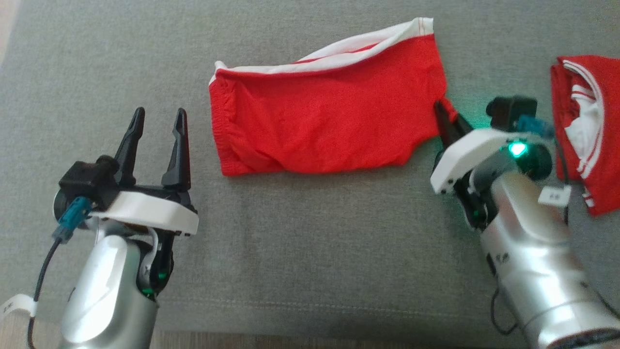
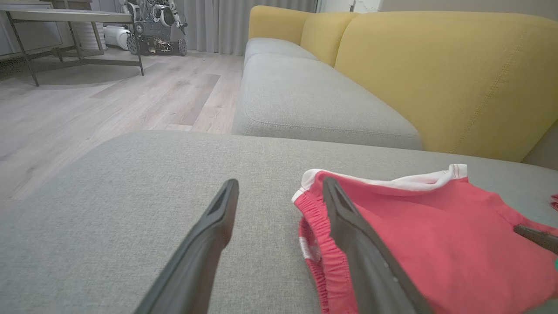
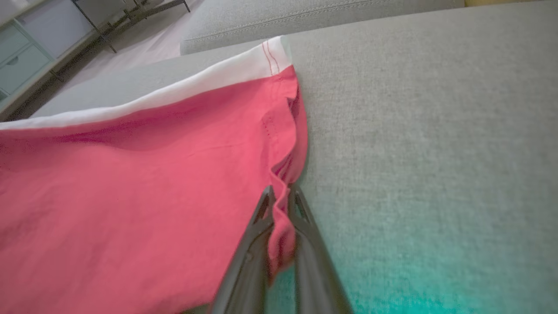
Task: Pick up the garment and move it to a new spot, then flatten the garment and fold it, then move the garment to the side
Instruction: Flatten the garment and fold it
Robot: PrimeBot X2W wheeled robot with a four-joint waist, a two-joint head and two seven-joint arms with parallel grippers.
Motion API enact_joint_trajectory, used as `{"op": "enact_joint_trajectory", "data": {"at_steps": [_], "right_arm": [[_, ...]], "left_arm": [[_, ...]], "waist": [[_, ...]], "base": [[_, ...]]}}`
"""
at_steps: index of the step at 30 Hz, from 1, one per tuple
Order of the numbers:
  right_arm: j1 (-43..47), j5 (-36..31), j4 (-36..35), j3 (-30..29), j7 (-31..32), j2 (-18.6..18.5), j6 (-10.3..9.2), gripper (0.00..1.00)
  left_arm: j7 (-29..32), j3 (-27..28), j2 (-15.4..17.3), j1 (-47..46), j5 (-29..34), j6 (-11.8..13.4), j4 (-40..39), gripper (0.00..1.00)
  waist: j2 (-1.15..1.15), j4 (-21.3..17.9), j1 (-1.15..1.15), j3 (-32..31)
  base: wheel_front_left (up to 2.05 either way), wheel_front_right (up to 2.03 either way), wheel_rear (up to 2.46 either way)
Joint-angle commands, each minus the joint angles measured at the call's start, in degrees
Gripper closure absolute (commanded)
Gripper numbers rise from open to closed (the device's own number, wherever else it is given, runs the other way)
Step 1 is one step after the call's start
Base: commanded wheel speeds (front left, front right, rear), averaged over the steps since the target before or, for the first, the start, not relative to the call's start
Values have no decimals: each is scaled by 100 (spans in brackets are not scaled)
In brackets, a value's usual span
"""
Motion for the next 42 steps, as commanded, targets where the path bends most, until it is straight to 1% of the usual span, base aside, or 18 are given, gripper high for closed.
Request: {"op": "enact_joint_trajectory", "data": {"at_steps": [1,5,7,15,18,23,27,31,36,39,42], "right_arm": [[278,208,-220,220,-206,95,-5,100],[719,565,-491,402,-546,95,-5,100],[835,625,-551,411,-628,95,-5,100],[1590,1074,-950,192,-1019,95,-5,100],[1732,1198,-1047,74,-1097,95,-5,100],[1795,1219,-1139,-26,-1110,95,-5,100],[1727,1175,-1353,21,-1060,95,-5,100],[1513,1012,-1841,298,-833,95,-5,100],[1089,978,-2485,1034,-302,95,-5,100],[853,1208,-2680,1542,-82,95,-5,100],[656,1579,-2664,2039,-8,95,-5,100]], "left_arm": [[-69,240,117,-74,71,-12,-191,0],[-70,278,137,22,93,-3,-226,0],[-70,286,145,48,98,0,-235,0],[-65,265,197,177,121,38,-261,0],[-48,245,200,205,112,54,-283,0],[-16,213,205,228,90,70,-297,0],[-5,182,204,242,67,66,-278,0],[9,146,202,273,56,78,-269,0],[19,66,152,288,36,79,-242,0],[16,8,105,272,25,71,-218,0],[10,-43,63,255,15,63,-182,0]], "waist": [[0,-62,0,-57],[0,-162,0,-137],[0,-185,0,-156],[0,-309,0,-276],[0,-325,0,-310],[0,-331,0,-362],[0,-293,0,-456],[0,-231,0,-579],[0,-37,0,-696],[0,145,0,-727],[0,348,0,-737]], "base": [[0,0,0],[0,0,0],[0,0,0],[0,0,0],[0,0,0],[0,0,0],[0,0,0],[0,0,0],[0,0,0],[0,0,0],[0,0,0]]}}
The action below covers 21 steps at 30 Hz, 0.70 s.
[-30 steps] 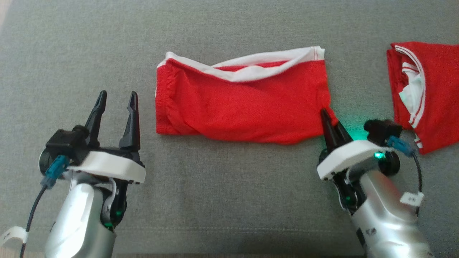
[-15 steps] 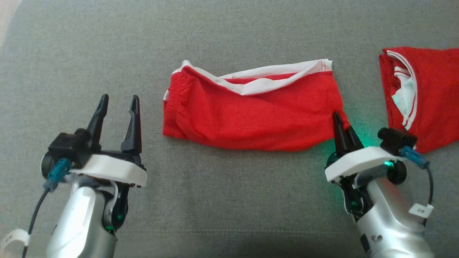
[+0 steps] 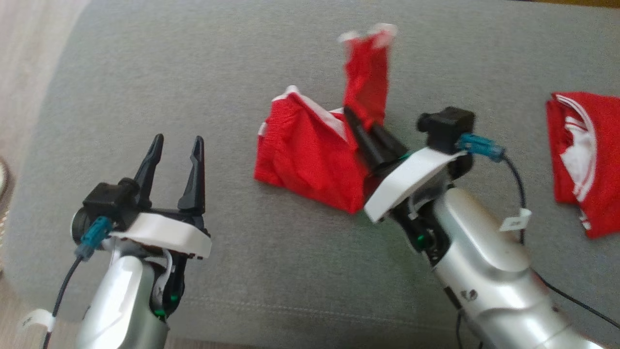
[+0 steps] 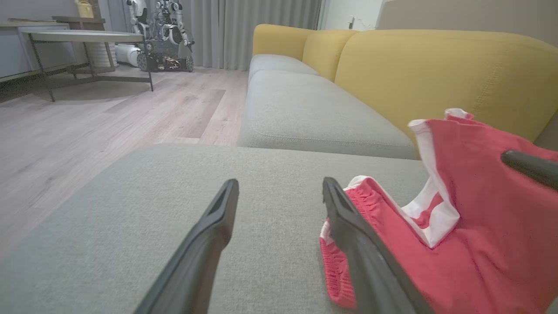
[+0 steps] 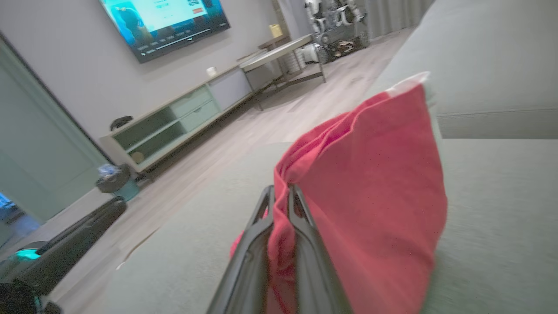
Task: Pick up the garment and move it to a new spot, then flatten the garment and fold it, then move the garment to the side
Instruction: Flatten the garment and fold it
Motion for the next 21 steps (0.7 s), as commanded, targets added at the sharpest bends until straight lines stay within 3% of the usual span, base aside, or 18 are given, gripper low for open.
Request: {"op": "enact_joint_trajectory", "data": {"at_steps": [1,7,12,13,14,15,21], "right_arm": [[-168,161,-121,251,-14,77,-4,100],[-308,830,332,1301,-102,78,-4,100],[-397,1064,676,1746,-230,78,-4,100],[-441,1102,716,1849,-260,78,-4,87],[-495,1128,746,1933,-302,78,-4,51],[-562,1129,760,2003,-360,78,-4,0],[-961,1039,525,2146,-961,78,-4,0]], "left_arm": [[-9,158,71,-123,-62,2,-146,0],[-27,74,-1,-152,-84,-28,-75,0],[-44,69,-19,-161,-93,-31,-37,0],[-47,71,-20,-164,-96,-32,-30,0],[-50,78,-19,-168,-99,-30,-23,0],[-54,91,-12,-172,-100,-24,-16,0],[-70,177,64,-192,-70,30,-20,0]], "waist": [[0,185,0,-14],[0,500,0,63],[0,558,0,113],[0,558,0,126],[0,549,0,140],[0,529,0,154],[0,277,0,144]], "base": [[0,0,0],[0,0,0],[0,0,0],[0,0,0],[0,0,0],[0,0,0],[0,0,0]]}}
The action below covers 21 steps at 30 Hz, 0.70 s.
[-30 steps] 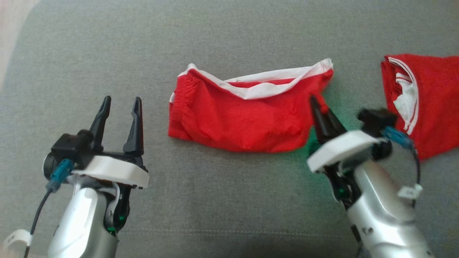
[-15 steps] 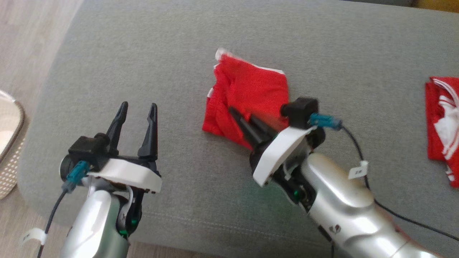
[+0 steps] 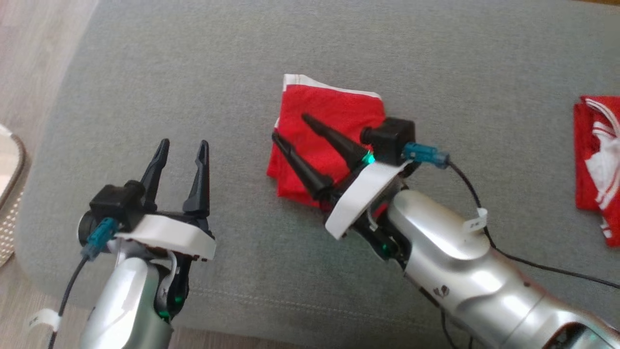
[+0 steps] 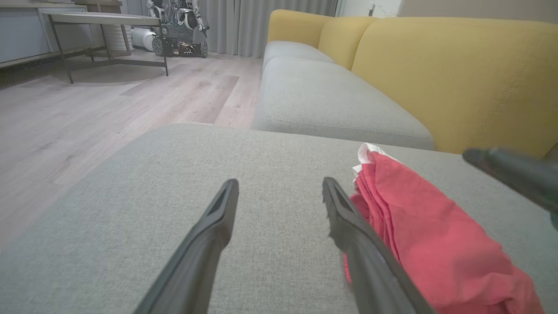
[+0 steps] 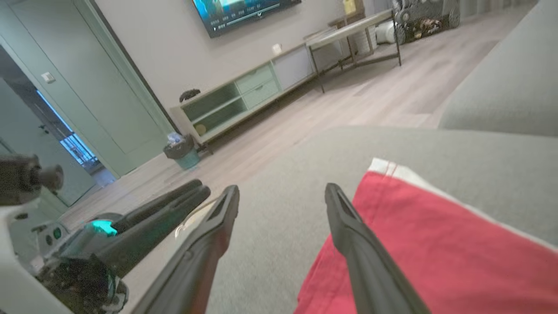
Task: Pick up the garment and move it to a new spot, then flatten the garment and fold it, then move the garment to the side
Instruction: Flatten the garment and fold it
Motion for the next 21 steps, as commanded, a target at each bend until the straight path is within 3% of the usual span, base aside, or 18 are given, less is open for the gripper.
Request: {"op": "enact_joint_trajectory", "data": {"at_steps": [1,7,13,21], "right_arm": [[-88,-92,-195,-123,-167,116,-4,0],[-19,-770,-86,-1315,-442,116,-4,0],[479,-1960,-179,-2843,-458,99,-4,0],[1841,-3224,-1430,-4377,148,75,-4,0]], "left_arm": [[-62,242,163,-187,-10,32,-174,0],[-66,298,257,-119,33,109,-250,0],[-35,406,394,-8,0,187,-375,0],[67,350,551,130,95,249,-583,0]], "waist": [[0,-97,0,-35],[0,-409,0,-145],[0,-705,0,-245],[0,-898,0,-330]], "base": [[0,0,0],[0,0,0],[0,0,0],[0,0,0]]}}
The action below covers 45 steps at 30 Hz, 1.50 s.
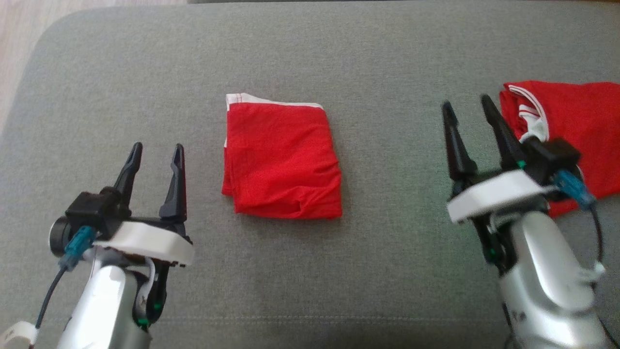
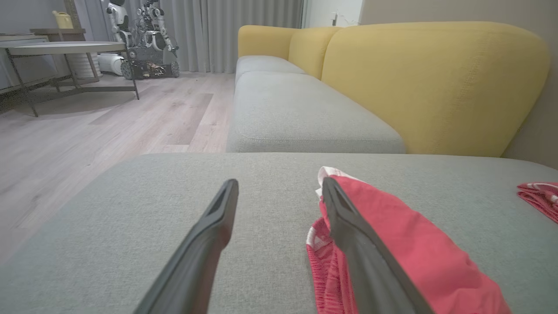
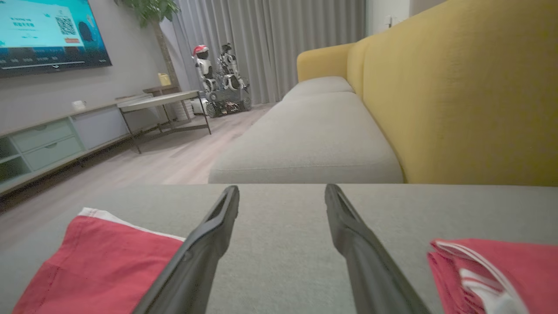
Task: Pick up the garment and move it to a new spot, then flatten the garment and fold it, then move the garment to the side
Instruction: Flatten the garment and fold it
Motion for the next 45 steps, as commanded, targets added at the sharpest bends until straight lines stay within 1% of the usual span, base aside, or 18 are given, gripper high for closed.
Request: {"op": "enact_joint_trajectory", "data": {"at_steps": [1,6,11,18,27,37,45], "right_arm": [[127,-141,-471,-28,135,90,-4,0],[849,-376,-1342,-321,589,112,-4,0],[1372,-403,-1872,-444,883,122,-4,0],[1784,-289,-2170,-504,1094,125,-4,0],[2232,-197,-2369,-590,1282,126,-4,0],[2523,-199,-2562,-704,1449,126,-4,0],[2555,-226,-2657,-731,1530,127,-4,0]], "left_arm": [[19,192,178,-94,29,50,-255,0],[48,154,242,74,45,71,-372,0],[108,77,308,345,67,83,-518,0],[202,56,346,684,14,145,-697,0],[346,24,385,1157,-54,259,-978,0],[423,-39,435,1379,-70,316,-1133,0],[458,-70,476,1391,-68,349,-1176,0]], "waist": [[0,-26,0,-22],[0,-74,0,-140],[0,-84,0,-353],[0,-58,0,-641],[0,-3,0,-1023],[0,18,0,-1200],[0,-3,0,-1207]], "base": [[0,0,0],[0,0,0],[0,0,0],[0,0,0],[0,0,0],[0,0,0],[0,0,0]]}}
